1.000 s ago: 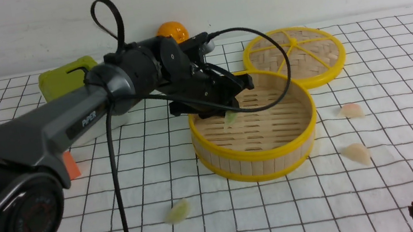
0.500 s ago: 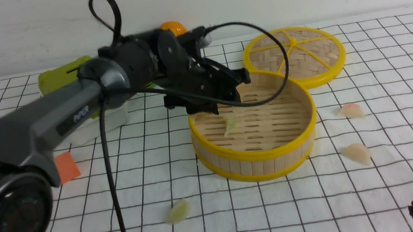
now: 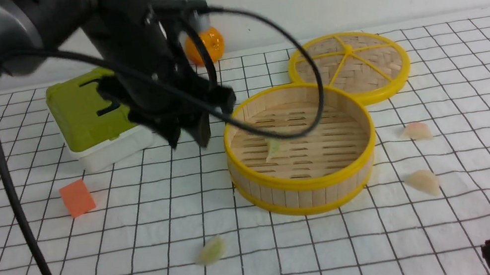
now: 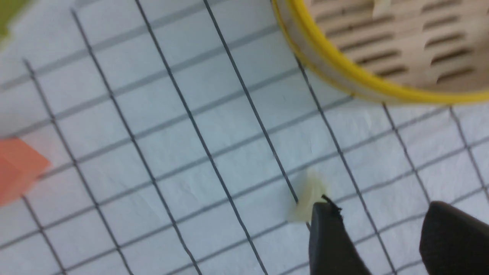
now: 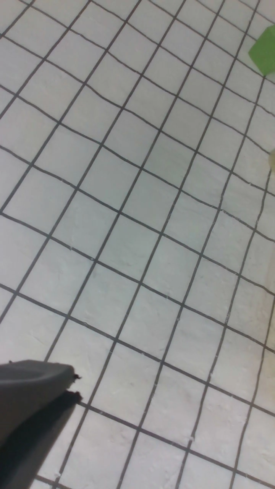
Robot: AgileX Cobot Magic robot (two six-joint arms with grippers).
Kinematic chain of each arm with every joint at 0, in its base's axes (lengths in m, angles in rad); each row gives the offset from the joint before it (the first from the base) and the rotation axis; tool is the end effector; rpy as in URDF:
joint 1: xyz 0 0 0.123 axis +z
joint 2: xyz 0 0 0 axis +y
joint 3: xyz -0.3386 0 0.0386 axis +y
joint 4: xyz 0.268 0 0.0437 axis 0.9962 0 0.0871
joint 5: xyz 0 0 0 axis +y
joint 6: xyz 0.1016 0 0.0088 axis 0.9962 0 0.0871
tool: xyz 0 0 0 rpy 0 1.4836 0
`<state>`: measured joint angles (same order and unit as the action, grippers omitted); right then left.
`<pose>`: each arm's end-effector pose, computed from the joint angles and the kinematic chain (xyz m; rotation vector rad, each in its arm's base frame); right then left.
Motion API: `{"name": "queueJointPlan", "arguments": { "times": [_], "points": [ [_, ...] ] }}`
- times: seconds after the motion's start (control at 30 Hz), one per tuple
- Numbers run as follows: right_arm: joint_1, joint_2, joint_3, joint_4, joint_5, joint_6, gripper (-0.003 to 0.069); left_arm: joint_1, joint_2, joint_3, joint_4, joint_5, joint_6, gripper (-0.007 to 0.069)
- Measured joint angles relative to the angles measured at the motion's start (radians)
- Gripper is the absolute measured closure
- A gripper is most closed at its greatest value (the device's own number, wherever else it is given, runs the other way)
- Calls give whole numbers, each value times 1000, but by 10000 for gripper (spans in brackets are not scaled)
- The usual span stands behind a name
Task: Put the dumplings into the steamer on the table with the white tablecloth.
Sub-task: 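Reach for and grasp a dumpling on the table with the left gripper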
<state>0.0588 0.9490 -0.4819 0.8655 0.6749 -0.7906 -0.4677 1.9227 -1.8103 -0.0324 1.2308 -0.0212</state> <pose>0.1486 0.0574 0.2711 -0.3497 2.3532 0.6041 0.4053 -0.2082 0.3440 0.6205 2.7713 -0.1535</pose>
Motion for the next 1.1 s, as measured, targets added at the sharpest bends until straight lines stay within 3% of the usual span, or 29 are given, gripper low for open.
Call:
{"name": "queueJointPlan", "arguments": {
  "times": [0.13, 0.3, 0.6, 0.7, 0.8, 1.0, 1.1],
  "points": [
    [0, -1, 0, 17, 0, 0, 622, -1, 11, 186, -11, -21, 49, 302],
    [0, -1, 0, 25, 8, 1, 618, -1, 17, 315, 1, -188, 163, 302],
    [0, -1, 0, 52, 19, 1, 610, -1, 110, 337, -76, -335, 308, 309],
    [0, -1, 0, 61, 19, 0, 610, -1, 135, 336, -106, -336, 342, 358],
    [0, -1, 0, 70, 19, 0, 610, -1, 135, 335, -107, -334, 321, 420],
    [0, -1, 0, 71, 19, 0, 609, -2, 135, 285, -72, -222, 197, 419],
    [0, -1, 0, 71, 19, 0, 609, -2, 126, 150, -65, -116, 131, 419]
  ]
}}
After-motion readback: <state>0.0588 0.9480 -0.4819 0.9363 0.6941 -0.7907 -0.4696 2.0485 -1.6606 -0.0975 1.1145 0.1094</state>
